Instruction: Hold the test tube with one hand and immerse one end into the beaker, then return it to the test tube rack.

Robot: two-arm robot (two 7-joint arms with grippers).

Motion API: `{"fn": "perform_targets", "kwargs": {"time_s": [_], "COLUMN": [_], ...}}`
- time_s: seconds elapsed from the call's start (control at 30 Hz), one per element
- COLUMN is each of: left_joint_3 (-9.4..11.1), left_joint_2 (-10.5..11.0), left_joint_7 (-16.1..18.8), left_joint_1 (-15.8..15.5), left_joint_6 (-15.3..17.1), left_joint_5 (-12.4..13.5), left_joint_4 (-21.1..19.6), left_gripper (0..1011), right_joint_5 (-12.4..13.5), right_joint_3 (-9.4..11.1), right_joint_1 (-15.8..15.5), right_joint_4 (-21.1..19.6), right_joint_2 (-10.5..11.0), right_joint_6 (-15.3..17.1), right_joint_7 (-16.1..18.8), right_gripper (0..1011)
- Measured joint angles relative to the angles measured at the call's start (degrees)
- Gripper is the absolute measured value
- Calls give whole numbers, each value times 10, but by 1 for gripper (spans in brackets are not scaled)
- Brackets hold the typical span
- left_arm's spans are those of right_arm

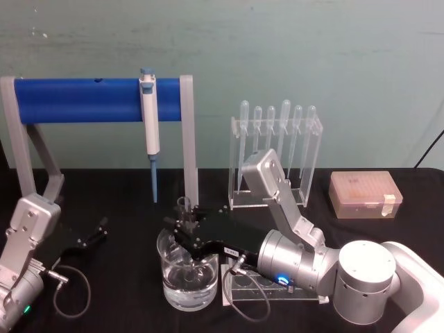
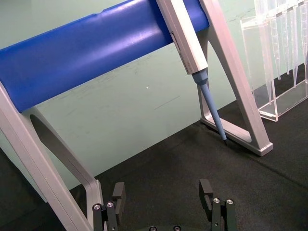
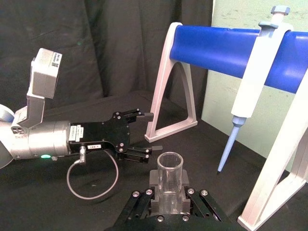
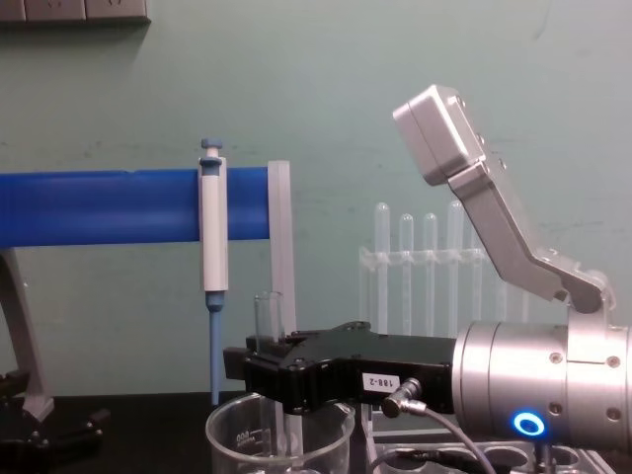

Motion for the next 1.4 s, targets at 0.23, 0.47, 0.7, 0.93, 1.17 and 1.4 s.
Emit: {"fn": "perform_targets", "kwargs": {"time_s": [0.23,0.47,0.7,0.93,1.17,1.4], "left_joint_3": [0,0,0,0,0,0], "left_joint_2": [0,0,0,0,0,0], "left_joint_7": [0,0,0,0,0,0], "left_joint_1": [0,0,0,0,0,0], "left_joint_6": [0,0,0,0,0,0], "left_joint_5": [0,0,0,0,0,0], "left_joint_4": [0,0,0,0,0,0], "left_gripper": [1000,1000,1000,1000,1000,1000], "right_joint_5": [0,0,0,0,0,0], "right_joint_3": [0,0,0,0,0,0], "right_joint_1": [0,0,0,0,0,0], "right_joint_4": [0,0,0,0,0,0], "right_joint_2": [0,0,0,0,0,0], "right_joint_6": [0,0,0,0,0,0], "right_joint_7": [0,0,0,0,0,0], "right_gripper": [224,224,224,224,224,224]}}
